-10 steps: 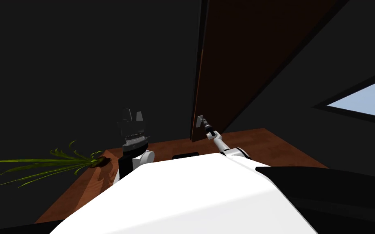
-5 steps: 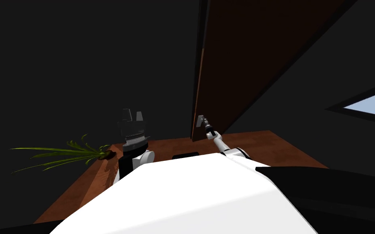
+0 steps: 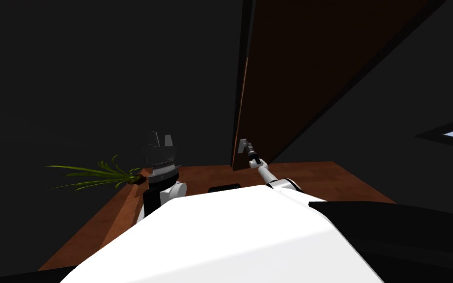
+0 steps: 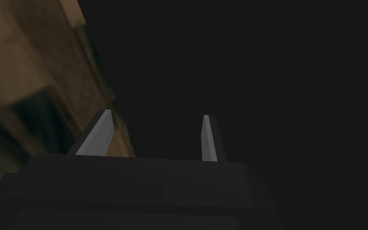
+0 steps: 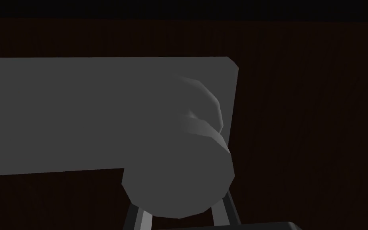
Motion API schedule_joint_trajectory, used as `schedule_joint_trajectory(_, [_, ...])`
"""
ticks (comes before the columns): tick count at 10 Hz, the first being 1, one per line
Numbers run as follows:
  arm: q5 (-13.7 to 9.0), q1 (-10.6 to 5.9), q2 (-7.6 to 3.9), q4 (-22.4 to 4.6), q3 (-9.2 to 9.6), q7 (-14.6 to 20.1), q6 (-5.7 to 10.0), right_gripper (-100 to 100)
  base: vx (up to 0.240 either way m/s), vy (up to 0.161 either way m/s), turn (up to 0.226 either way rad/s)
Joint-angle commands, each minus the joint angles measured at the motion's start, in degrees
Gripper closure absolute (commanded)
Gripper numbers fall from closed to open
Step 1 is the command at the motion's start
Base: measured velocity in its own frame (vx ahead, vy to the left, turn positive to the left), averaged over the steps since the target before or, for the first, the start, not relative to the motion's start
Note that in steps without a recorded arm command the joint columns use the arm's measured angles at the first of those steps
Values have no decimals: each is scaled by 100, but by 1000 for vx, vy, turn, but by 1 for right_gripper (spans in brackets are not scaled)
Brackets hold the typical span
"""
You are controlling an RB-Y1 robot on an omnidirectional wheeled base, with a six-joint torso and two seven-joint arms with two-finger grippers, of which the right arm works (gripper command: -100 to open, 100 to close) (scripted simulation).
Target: Pull the door open
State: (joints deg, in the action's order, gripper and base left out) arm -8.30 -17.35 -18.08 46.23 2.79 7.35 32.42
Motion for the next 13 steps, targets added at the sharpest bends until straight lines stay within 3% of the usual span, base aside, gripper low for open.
schedule_joint_trajectory(1, [-205, -50, 26, 24, 43, 267, 24, 100, -58, -29, 104])
schedule_joint_trajectory(2, [-386, -59, 23, 12, 49, 420, 10, 100, -72, -50, 162])
schedule_joint_trajectory(3, [-386, -59, 23, 12, 49, 465, 10, 100, -58, -40, 67])
schedule_joint_trajectory(5, [-747, -78, 18, -12, 62, 810, -18, 100, -70, -46, 121])
schedule_joint_trajectory(6, [-747, -78, 18, -12, 62, 861, -18, 100, -53, -41, 76])
schedule_joint_trajectory(9, [-1278, -105, 11, -48, 81, 1389, -60, 100, -63, -50, 143])
schedule_joint_trajectory(10, [-1278, -105, 11, -48, 81, 1455, -60, 100, -60, -40, 62])
schedule_joint_trajectory(12, [-1629, -122, 6, -71, 94, 1807, -87, 100, -62, -36, 126])
schedule_joint_trajectory(13, [-1629, -122, 6, -71, 94, 1851, -87, 100, -56, -40, 71])
